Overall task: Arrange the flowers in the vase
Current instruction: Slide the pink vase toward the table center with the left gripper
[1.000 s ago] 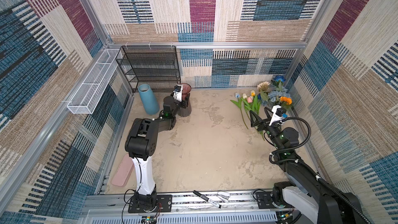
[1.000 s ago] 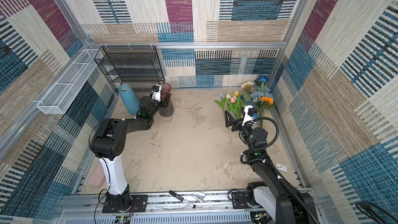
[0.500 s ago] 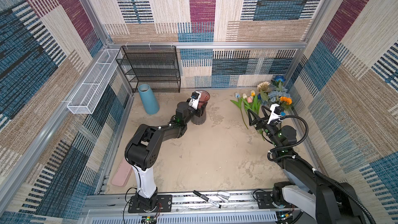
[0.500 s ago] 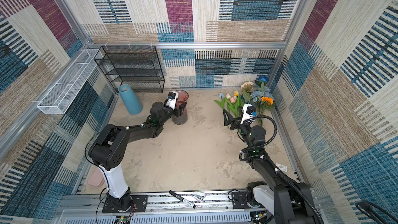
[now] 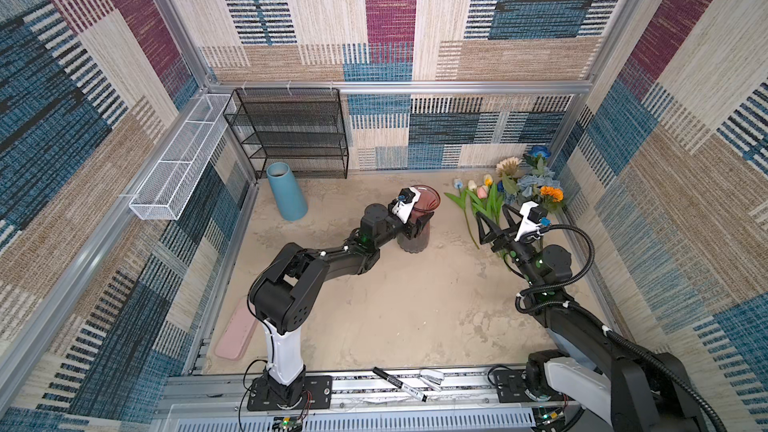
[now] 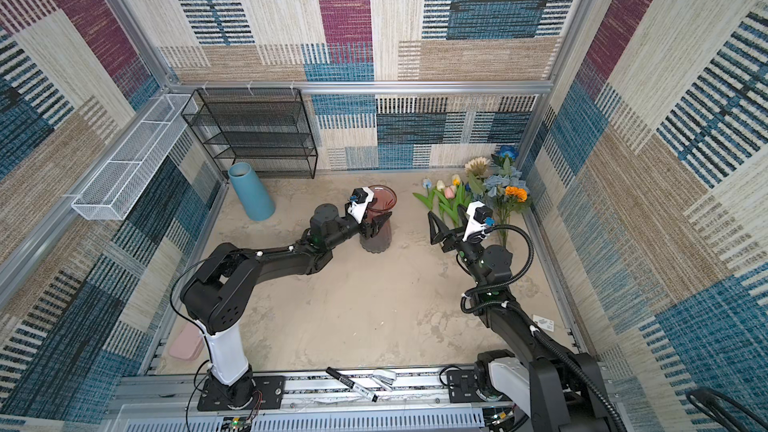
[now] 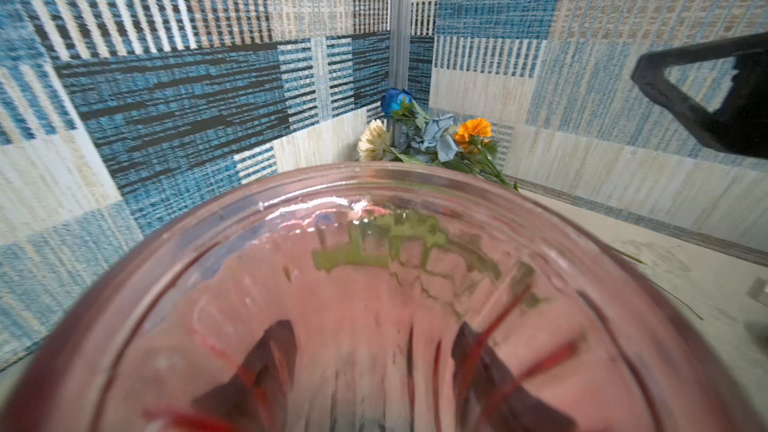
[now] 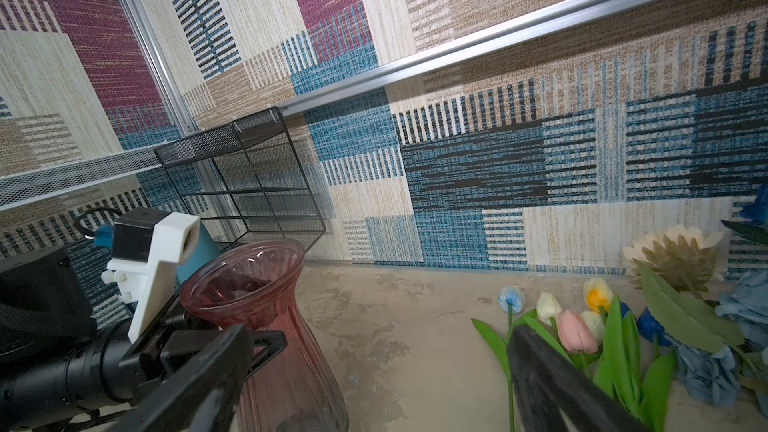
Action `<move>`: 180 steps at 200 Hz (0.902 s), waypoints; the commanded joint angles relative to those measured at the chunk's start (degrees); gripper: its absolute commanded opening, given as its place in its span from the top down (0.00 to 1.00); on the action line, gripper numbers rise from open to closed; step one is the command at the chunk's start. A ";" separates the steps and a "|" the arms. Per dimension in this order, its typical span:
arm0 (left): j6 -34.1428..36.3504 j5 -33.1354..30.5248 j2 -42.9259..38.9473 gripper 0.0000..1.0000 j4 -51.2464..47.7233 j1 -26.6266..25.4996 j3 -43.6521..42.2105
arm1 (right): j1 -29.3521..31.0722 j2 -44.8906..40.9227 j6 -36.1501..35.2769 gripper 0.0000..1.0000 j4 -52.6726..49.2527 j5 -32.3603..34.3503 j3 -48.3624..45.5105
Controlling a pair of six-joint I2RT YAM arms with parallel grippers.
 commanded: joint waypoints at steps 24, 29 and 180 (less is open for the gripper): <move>-1.39 1.83 0.08 0.91 7.79 -0.94 0.07 | 0.12 1.24 -0.56 0.01 2.00 -0.34 0.82; -1.36 1.81 0.13 0.91 7.87 -0.94 -0.23 | 0.12 1.58 -0.49 0.01 1.92 -0.03 1.18; 0.02 -1.22 5.88 0.41 23.12 -0.42 -8.06 | 0.43 1.26 -1.89 0.01 4.08 -1.30 -1.33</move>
